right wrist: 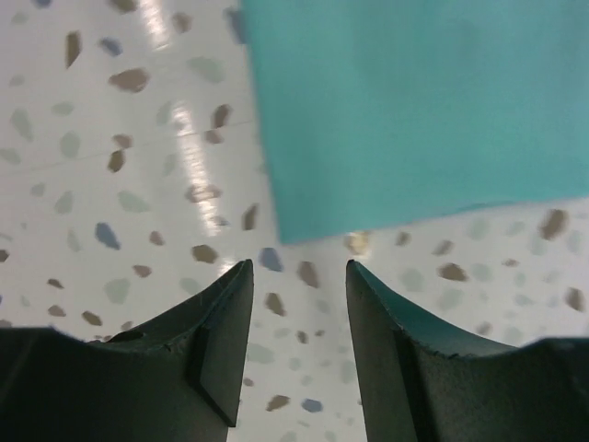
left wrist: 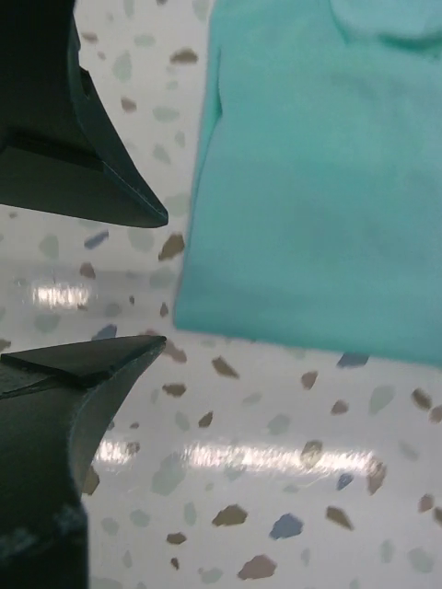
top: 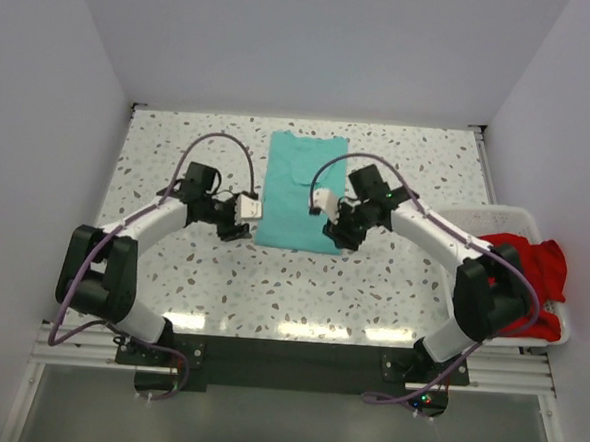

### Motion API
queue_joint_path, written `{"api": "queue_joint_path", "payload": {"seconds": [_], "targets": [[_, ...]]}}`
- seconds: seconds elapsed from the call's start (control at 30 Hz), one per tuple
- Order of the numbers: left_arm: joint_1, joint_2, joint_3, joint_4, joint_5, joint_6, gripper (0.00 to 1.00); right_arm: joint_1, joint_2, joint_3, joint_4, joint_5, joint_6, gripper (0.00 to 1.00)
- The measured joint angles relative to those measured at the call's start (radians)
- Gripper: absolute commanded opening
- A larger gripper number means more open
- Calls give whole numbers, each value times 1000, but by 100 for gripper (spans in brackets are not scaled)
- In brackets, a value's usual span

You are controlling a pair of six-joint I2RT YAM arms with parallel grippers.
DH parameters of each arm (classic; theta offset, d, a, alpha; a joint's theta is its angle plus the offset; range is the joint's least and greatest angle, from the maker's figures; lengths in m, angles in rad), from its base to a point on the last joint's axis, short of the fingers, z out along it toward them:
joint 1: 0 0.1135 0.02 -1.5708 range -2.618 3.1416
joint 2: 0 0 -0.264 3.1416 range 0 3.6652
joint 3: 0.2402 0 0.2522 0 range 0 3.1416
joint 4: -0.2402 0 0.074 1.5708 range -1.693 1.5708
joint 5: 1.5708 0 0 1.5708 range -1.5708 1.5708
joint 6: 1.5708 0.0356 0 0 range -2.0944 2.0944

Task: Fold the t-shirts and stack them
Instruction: Fold the tshirt

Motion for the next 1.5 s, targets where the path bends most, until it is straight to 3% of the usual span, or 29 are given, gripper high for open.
{"api": "queue_joint_path", "payload": {"seconds": [0.2,0.43,0.7,1.0,1.2,1.27,1.5], "targets": [[-98,1,-204,30,-72,202,54,163,19,-233,68,64,-89,46],[-108,18,-219,120,-122,275,54,164,53,-245,211,157,-122,43],[-113,56,-210,174,-135,306,49,164,79,-245,264,162,-152,39],[-135,101,-180,195,-145,341,33,164,116,-241,304,162,-194,32],[-145,110,-177,186,-156,378,10,164,124,-241,320,162,-213,0],[-146,110,-175,179,-159,381,1,164,124,-241,319,163,-213,0],[-114,113,-91,64,-123,319,0,104,126,-167,211,124,-198,0]]}}
